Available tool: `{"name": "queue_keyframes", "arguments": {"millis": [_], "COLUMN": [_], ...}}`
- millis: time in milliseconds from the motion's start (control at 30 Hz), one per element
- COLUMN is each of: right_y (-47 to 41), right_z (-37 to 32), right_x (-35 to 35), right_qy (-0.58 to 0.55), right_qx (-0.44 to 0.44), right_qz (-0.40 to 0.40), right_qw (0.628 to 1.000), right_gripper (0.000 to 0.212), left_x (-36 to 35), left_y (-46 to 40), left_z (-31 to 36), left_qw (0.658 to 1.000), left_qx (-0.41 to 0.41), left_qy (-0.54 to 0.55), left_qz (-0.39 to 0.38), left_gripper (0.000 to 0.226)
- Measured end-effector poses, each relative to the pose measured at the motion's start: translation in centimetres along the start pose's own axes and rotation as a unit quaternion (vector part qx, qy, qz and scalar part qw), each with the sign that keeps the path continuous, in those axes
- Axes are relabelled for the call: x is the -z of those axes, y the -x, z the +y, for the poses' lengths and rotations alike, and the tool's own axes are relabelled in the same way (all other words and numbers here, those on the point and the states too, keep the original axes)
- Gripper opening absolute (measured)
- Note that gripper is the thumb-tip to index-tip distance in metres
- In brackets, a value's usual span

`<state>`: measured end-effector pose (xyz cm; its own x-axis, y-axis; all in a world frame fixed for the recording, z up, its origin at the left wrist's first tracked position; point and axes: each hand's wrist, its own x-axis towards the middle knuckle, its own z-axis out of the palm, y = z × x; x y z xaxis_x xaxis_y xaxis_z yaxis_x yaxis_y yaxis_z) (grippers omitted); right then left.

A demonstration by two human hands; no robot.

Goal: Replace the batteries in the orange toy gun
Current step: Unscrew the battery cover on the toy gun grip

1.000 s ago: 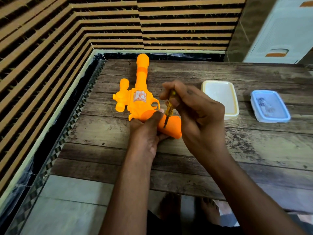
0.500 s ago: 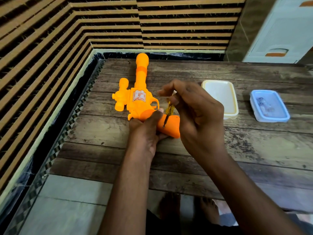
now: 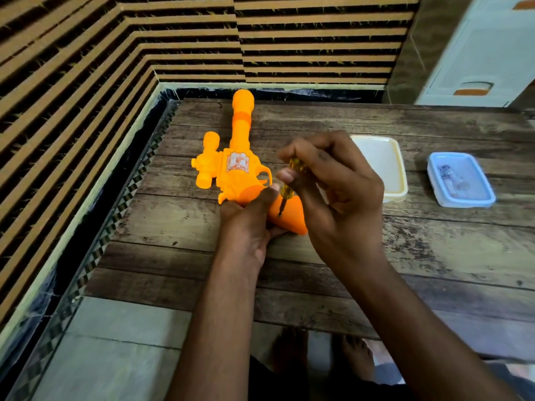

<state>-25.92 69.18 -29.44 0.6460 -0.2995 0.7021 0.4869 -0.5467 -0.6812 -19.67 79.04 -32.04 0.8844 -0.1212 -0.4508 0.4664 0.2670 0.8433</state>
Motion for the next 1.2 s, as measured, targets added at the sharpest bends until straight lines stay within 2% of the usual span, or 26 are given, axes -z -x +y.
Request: {"name": "queue_keyframes", "arguments": {"millis": [267, 400, 567, 733, 833, 967, 1067, 1133, 1200], "right_y": [-0.32, -0.46, -0.34, -0.28, -0.38, -0.42, -0.39, -0.37, -0.37], "right_z": [0.12, 0.26, 0.06, 0.00, 0.24, 0.05, -0.18, -0.09, 0.10], "right_x": [0.46, 0.41, 0.70, 0.41, 0.39, 0.79, 0.62, 0.48, 0.54], "right_qy": [-0.013, -0.011, -0.004, -0.012, -0.013, -0.032, -0.033, -0.014, -0.003], "right_qx": [-0.031, -0.021, -0.018, -0.006, -0.016, -0.044, -0.041, -0.024, -0.019], "right_qz": [-0.030, -0.007, -0.024, -0.004, 0.011, -0.019, -0.020, 0.001, 0.011], "right_qw": [0.999, 1.000, 1.000, 1.000, 1.000, 0.998, 0.998, 1.000, 1.000], "right_gripper": [0.021, 0.019, 0.030, 0.016, 0.017, 0.025, 0.017, 0.013, 0.014], "left_x": [-0.15, -0.16, -0.11, -0.03, -0.05, 0.02, 0.06, 0.04, -0.07], "left_y": [0.16, 0.15, 0.06, 0.08, 0.02, -0.04, -0.05, 0.00, 0.09], "left_z": [0.08, 0.01, 0.06, 0.02, 0.01, -0.08, -0.02, 0.00, 0.04], "left_qw": [1.000, 1.000, 1.000, 1.000, 1.000, 1.000, 1.000, 1.000, 1.000], "left_qx": [0.002, -0.004, 0.004, -0.005, -0.002, -0.004, -0.007, -0.008, -0.006], "left_qy": [0.006, 0.008, 0.014, -0.007, 0.001, 0.001, -0.007, -0.003, 0.008], "left_qz": [0.007, 0.002, 0.000, -0.008, -0.002, -0.004, -0.004, -0.009, -0.008], "left_gripper": [0.021, 0.022, 0.018, 0.027, 0.019, 0.018, 0.025, 0.016, 0.016]}}
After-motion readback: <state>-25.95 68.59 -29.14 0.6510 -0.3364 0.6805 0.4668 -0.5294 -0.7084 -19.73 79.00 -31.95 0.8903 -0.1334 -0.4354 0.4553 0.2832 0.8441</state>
